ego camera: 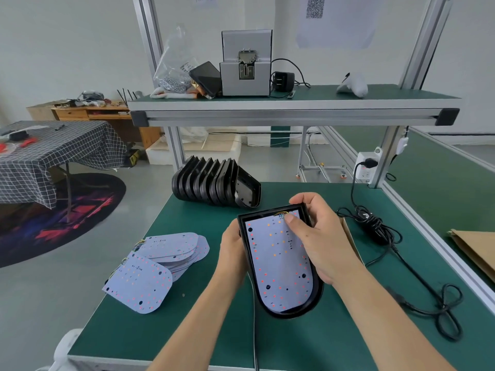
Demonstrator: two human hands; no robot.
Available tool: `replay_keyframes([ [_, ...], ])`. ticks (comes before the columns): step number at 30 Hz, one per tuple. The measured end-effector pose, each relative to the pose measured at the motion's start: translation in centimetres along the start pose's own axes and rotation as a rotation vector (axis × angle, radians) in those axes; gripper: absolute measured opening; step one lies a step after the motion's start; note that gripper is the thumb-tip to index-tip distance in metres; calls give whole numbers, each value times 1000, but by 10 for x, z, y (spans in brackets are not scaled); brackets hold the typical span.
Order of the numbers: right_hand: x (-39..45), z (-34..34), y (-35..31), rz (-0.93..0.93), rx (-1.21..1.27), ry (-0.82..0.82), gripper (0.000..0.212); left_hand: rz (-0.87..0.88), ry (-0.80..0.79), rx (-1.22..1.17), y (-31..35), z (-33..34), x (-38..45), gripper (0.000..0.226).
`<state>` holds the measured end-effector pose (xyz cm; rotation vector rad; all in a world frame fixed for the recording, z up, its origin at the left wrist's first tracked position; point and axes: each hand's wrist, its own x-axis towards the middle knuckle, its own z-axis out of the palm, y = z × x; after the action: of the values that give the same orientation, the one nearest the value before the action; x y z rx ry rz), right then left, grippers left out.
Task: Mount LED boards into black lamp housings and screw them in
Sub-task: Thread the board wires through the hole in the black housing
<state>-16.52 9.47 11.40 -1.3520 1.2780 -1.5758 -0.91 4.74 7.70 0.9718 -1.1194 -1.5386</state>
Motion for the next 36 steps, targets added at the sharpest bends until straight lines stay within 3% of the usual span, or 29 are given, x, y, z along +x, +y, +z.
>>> replay_keyframes([
  [4,1,-4,-2,-16,-16,30,30,101,-69,157,2,-1,-5,22],
  [7,6,-9,-4,-33,-75,64,27,88,-96,119,5,-7,-4,55],
  [9,7,-9,-4,-28,-111,83,26,191,-128,26,7,-12,-7,70],
  [13,3,-5,-2,-32,-165,125,25,423,-77,277,19,0,-20,38],
  [16,0,-1,-2,-58,-230,81,25,447,81,365,20,4,-17,21],
  [19,-1,-3,-2,-36,-269,-7,29,471,100,404,20,3,-16,10],
  [24,3,-6,2,-73,-270,-46,13,495,127,467,19,4,-18,9],
  [29,9,-5,11,-82,-295,8,14,438,141,474,24,9,-12,16],
  [34,12,-14,5,-106,-243,57,16,404,-66,303,27,7,-15,25],
  [36,12,-14,3,-127,-284,47,15,449,-22,369,27,6,-16,32],
])
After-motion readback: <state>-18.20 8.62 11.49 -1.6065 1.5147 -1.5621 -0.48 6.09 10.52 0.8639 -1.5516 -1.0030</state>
